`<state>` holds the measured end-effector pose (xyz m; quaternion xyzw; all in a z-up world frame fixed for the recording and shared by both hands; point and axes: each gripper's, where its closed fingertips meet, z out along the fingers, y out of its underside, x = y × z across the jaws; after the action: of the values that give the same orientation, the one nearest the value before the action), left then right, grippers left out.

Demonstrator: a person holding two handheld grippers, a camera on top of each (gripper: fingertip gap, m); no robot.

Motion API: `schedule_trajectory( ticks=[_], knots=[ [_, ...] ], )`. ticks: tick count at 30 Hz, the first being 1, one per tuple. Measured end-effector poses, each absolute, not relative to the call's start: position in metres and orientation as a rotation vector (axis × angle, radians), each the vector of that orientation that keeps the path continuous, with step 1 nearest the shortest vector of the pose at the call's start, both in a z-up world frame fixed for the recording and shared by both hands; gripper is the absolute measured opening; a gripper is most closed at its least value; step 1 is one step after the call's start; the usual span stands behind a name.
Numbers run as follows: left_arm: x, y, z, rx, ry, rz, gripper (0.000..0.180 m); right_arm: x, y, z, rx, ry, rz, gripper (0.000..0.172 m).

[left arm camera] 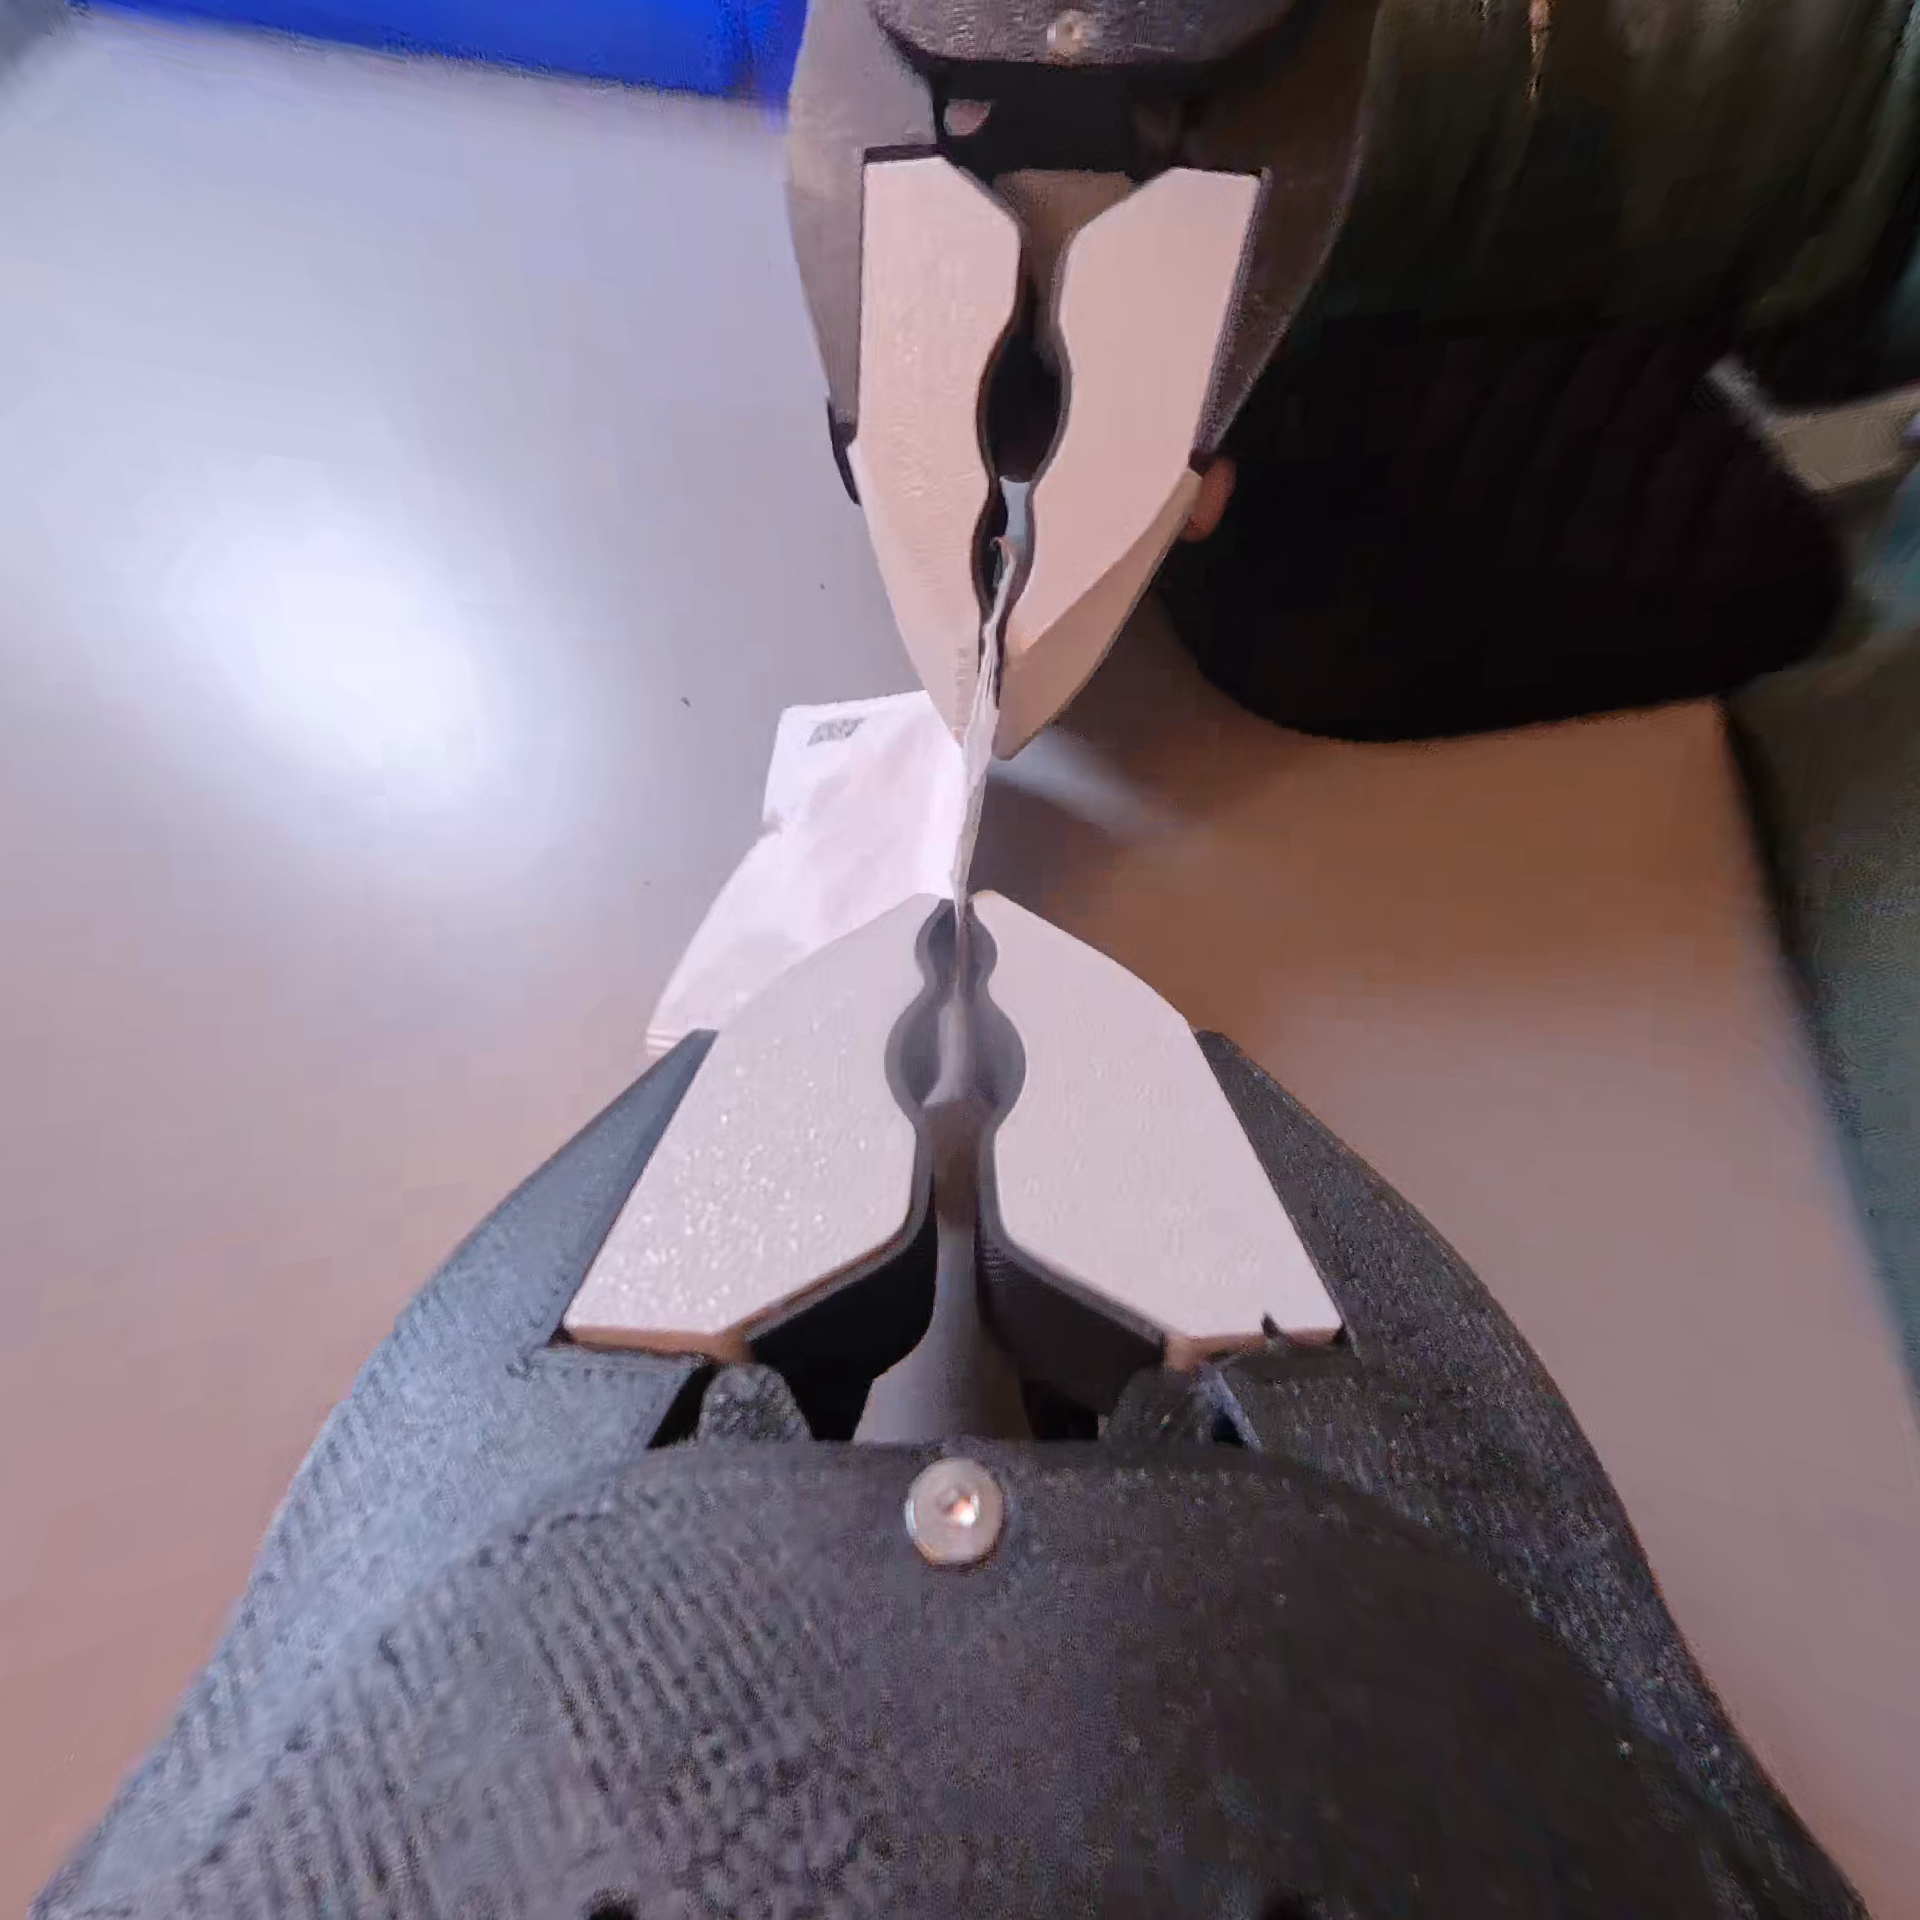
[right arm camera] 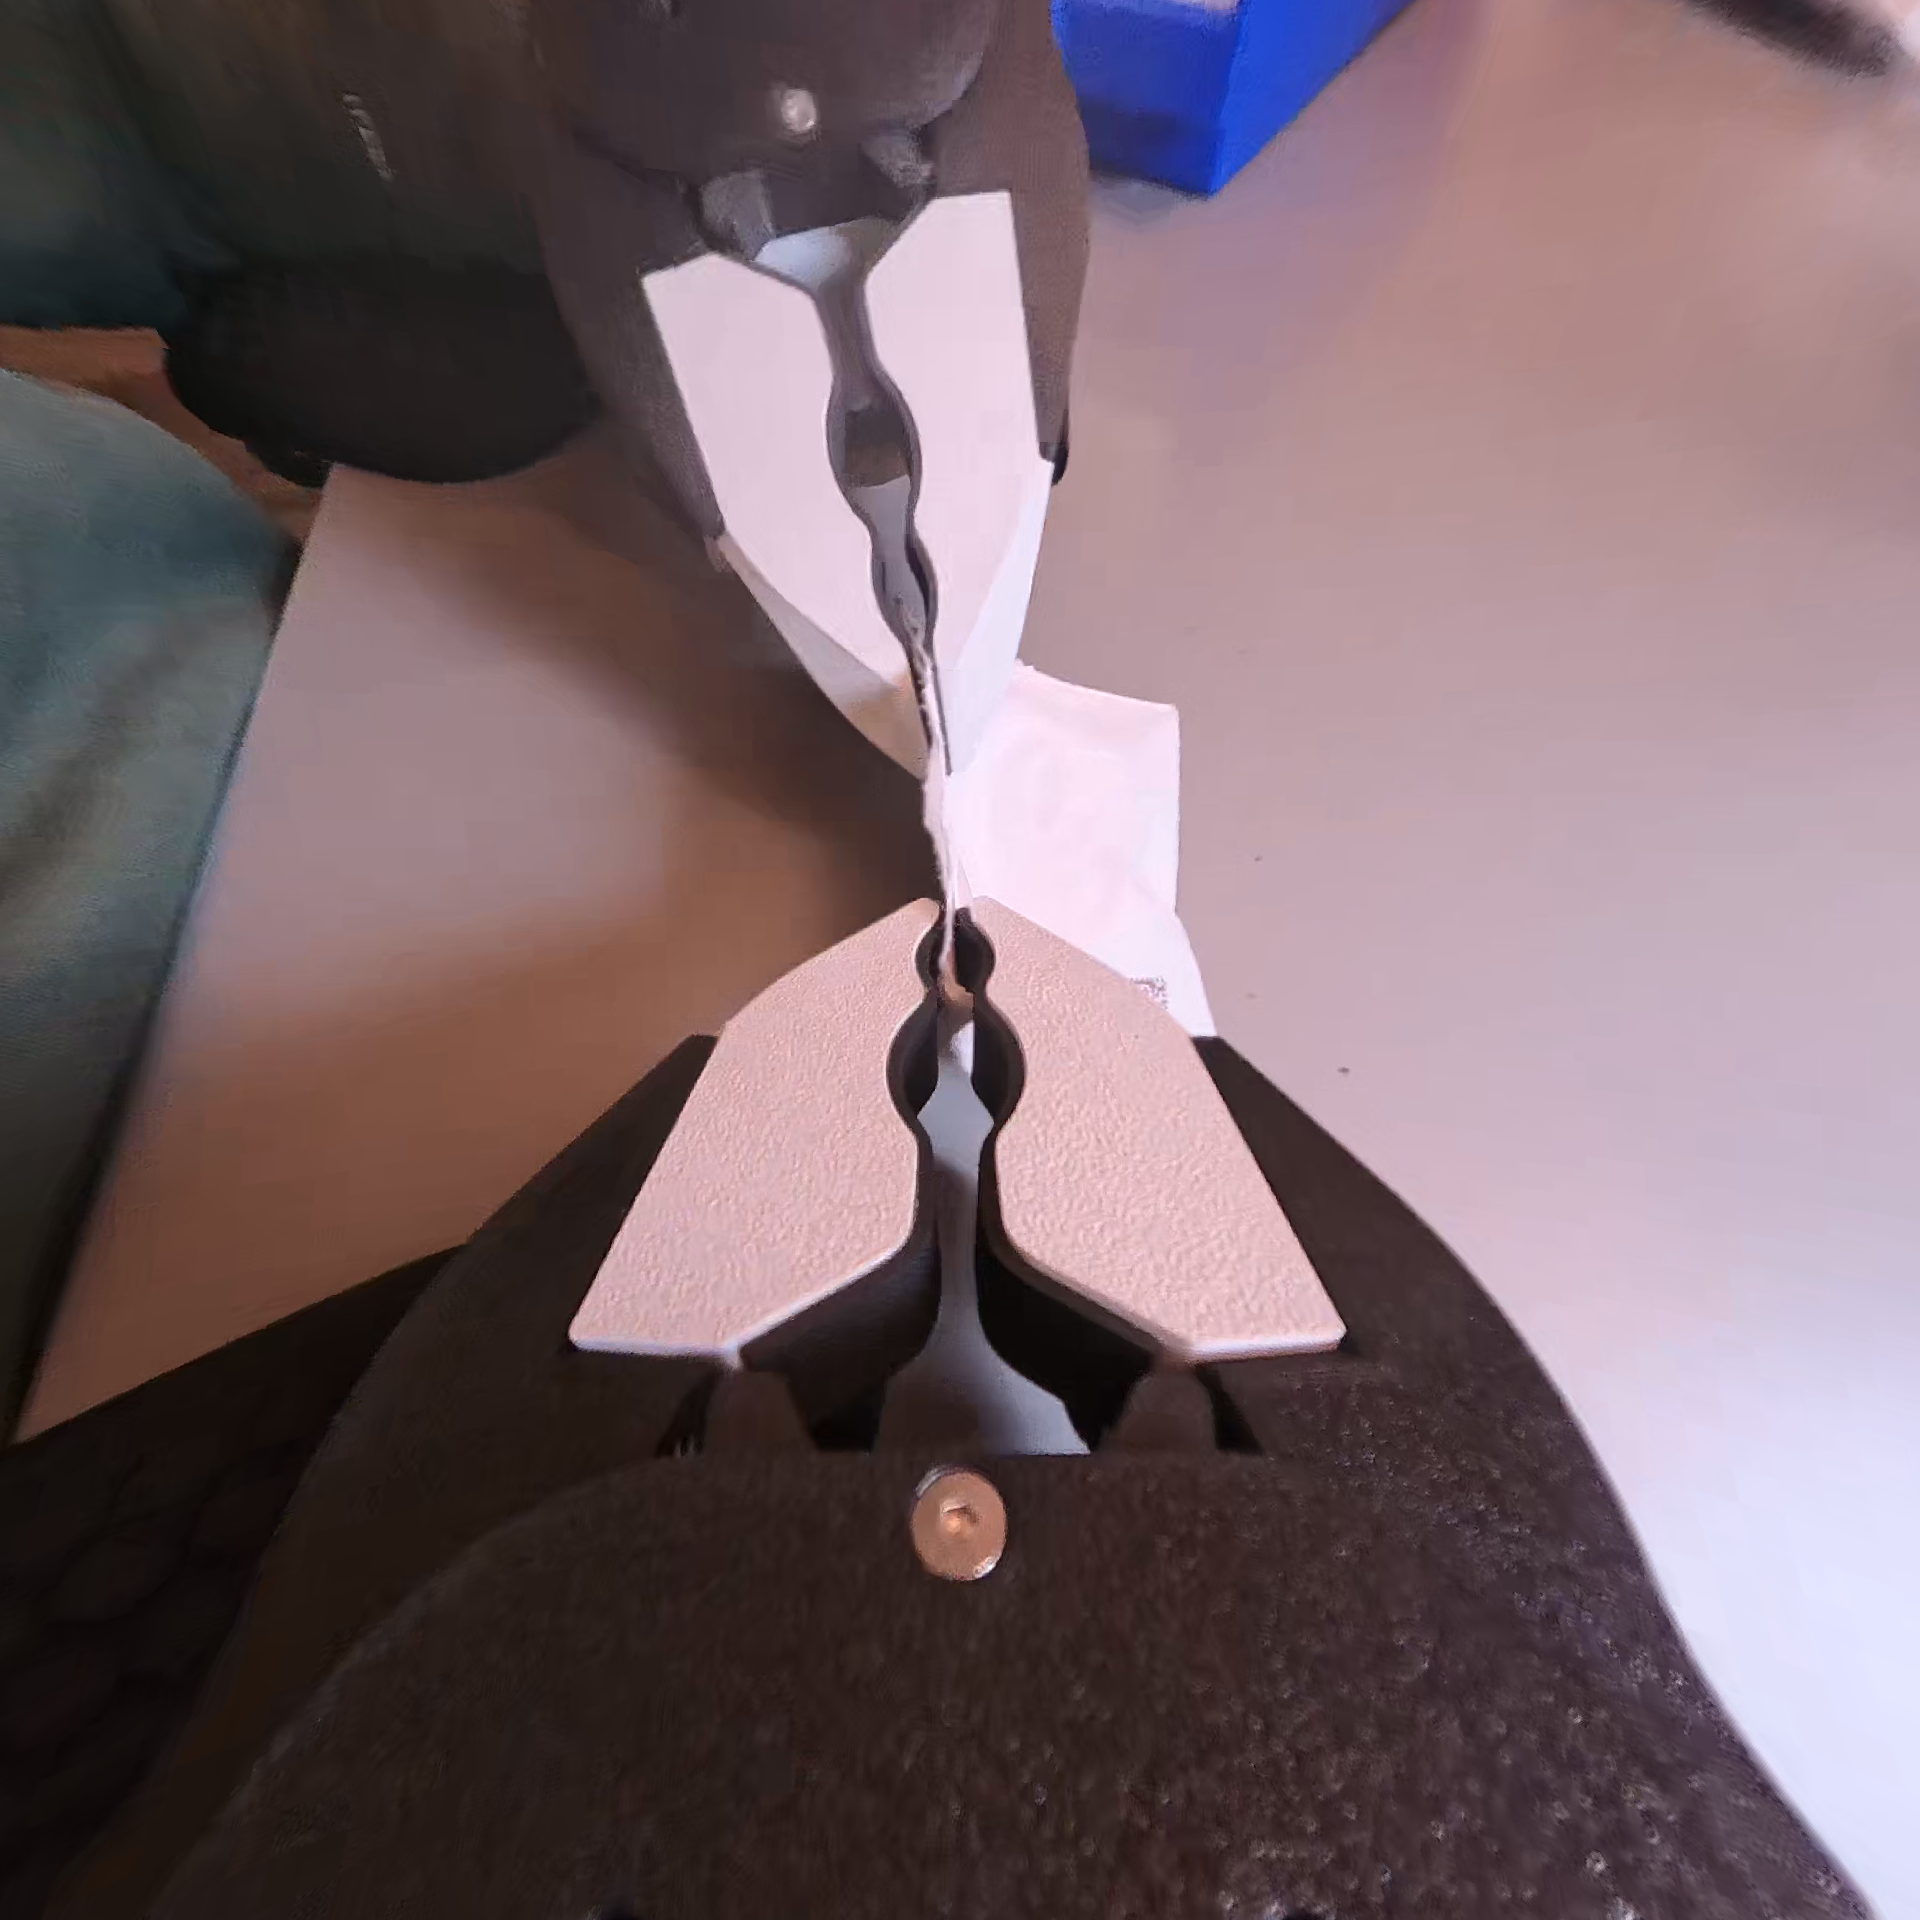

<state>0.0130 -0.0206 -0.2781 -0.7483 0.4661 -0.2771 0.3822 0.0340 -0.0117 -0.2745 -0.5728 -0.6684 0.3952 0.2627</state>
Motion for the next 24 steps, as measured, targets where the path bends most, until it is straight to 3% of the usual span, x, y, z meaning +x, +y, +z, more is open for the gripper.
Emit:
schedule_trajectory(
  ticks=[4,8,11,14,20,24],
  knots=[
    [0.013,-0.029,-0.285,-2.07,1.073,-0.96,0.001,0.035,-0.02,-0.281,-1.698,-1.808,1.23,0.0],
    [0.012,-0.032,-0.292,-2.107,1.094,-0.933,0.0,0.036,-0.022,-0.28,-1.676,-1.82,1.23,0.001],
    [0.009,-0.031,-0.293,-2.133,1.071,-0.954,0.0,0.034,-0.018,-0.275,-1.61,-1.799,1.157,0.015],
    [0.009,-0.031,-0.293,-2.141,1.068,-0.972,0.001,0.035,-0.022,-0.275,-1.612,-1.823,1.164,0.0],
    [0.003,-0.022,-0.28,-2.023,1.106,-0.844,0.008,0.04,-0.009,-0.276,-1.878,-1.655,1.34,0.0],
    [0.004,-0.017,-0.276,-1.986,1.113,-0.766,0.0,0.043,-0.007,-0.275,-1.972,-1.581,1.467,0.0]
  ],
)
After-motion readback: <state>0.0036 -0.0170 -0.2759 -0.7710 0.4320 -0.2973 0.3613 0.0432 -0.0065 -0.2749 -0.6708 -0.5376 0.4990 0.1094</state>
